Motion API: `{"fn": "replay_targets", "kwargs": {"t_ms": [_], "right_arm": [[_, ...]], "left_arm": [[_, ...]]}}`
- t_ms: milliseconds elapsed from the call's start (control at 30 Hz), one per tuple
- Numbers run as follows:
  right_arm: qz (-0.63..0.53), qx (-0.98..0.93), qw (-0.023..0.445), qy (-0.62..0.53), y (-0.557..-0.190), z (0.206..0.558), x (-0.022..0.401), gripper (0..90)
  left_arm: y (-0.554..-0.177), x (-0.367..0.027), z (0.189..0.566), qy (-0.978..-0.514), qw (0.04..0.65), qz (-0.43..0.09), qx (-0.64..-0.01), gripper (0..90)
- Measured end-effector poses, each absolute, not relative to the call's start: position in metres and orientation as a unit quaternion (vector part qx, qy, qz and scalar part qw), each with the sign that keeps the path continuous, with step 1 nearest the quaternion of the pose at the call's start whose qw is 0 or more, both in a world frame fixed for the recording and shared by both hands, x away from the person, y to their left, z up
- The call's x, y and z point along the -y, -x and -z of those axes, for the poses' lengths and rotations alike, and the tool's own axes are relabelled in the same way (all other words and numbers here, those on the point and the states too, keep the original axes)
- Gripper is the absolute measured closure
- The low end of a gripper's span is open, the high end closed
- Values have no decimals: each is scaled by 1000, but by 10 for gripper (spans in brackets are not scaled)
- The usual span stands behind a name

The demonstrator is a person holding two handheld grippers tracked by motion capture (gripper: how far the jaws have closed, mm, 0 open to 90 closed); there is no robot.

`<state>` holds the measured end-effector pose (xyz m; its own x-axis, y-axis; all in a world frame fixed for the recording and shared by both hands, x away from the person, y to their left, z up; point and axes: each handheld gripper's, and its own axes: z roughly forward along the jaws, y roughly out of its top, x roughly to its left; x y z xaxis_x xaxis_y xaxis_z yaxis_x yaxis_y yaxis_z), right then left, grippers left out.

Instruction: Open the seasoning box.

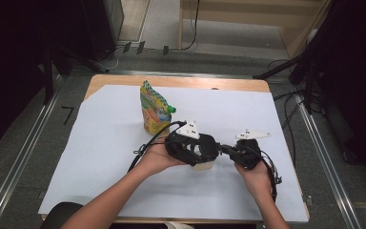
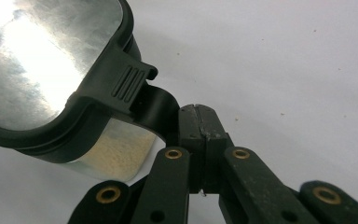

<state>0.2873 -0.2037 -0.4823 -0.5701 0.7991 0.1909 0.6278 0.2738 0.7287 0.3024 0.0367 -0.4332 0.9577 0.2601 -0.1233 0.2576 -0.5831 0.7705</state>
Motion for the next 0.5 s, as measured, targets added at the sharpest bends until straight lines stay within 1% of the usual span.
{"fn": "replay_targets", "kwargs": {"t_ms": [167, 367, 500], "right_arm": [[-400, -791, 106, -450, -287, 482, 204, 900], [-401, -791, 104, -451, -287, 482, 204, 900], [-400, -791, 104, -451, -286, 481, 204, 900]], "left_arm": [[-305, -37, 421, -886, 437, 20, -150, 491], [-309, -30, 416, -886, 438, 49, -145, 576], [-310, -24, 412, -887, 440, 55, -131, 661]]}}
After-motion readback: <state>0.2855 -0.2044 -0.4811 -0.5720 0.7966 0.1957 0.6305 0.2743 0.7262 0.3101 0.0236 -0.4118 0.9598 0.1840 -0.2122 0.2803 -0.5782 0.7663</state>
